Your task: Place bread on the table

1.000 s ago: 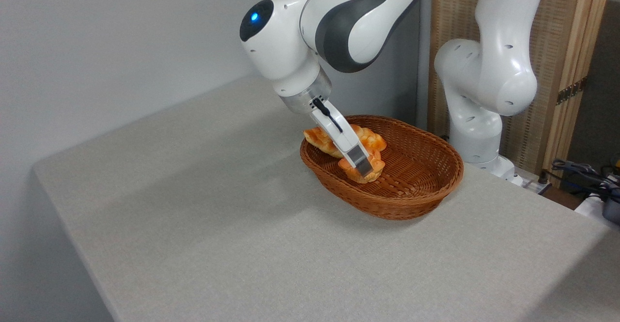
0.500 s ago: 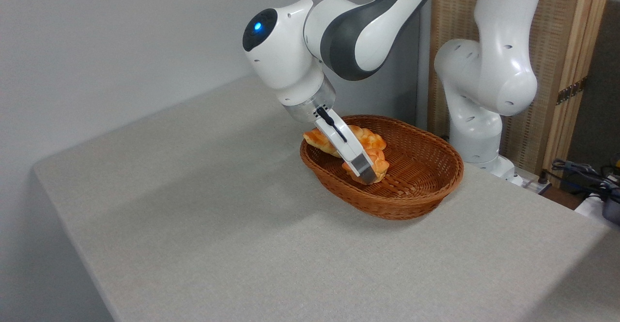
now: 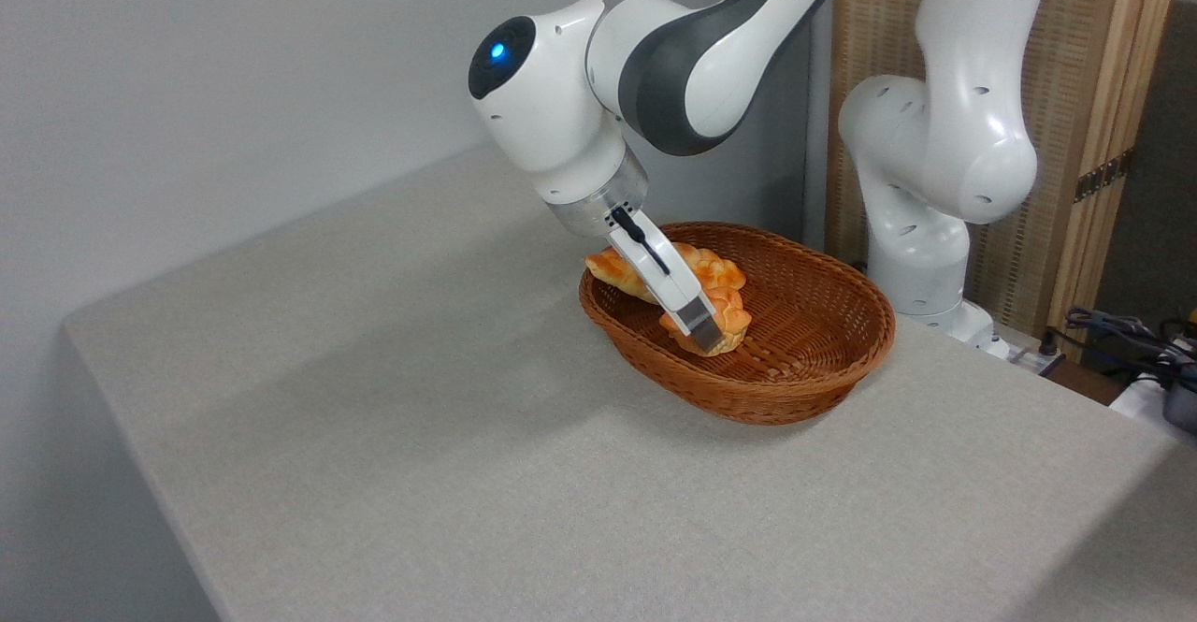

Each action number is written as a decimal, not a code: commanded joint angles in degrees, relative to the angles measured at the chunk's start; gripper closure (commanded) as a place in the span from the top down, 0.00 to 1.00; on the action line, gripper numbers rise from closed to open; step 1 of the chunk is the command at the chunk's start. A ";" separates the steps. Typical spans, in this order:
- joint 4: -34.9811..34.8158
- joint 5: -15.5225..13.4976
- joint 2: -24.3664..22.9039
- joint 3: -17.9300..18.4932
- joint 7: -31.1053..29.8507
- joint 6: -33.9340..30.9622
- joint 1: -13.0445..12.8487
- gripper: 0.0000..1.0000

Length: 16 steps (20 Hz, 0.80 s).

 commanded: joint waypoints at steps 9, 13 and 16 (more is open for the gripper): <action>6.98 0.58 -1.02 0.59 1.13 -6.58 -0.53 0.55; 11.29 -0.21 -0.84 0.59 1.04 -6.77 -0.53 0.57; 14.28 -1.61 -0.14 0.85 1.31 -5.54 -0.36 0.60</action>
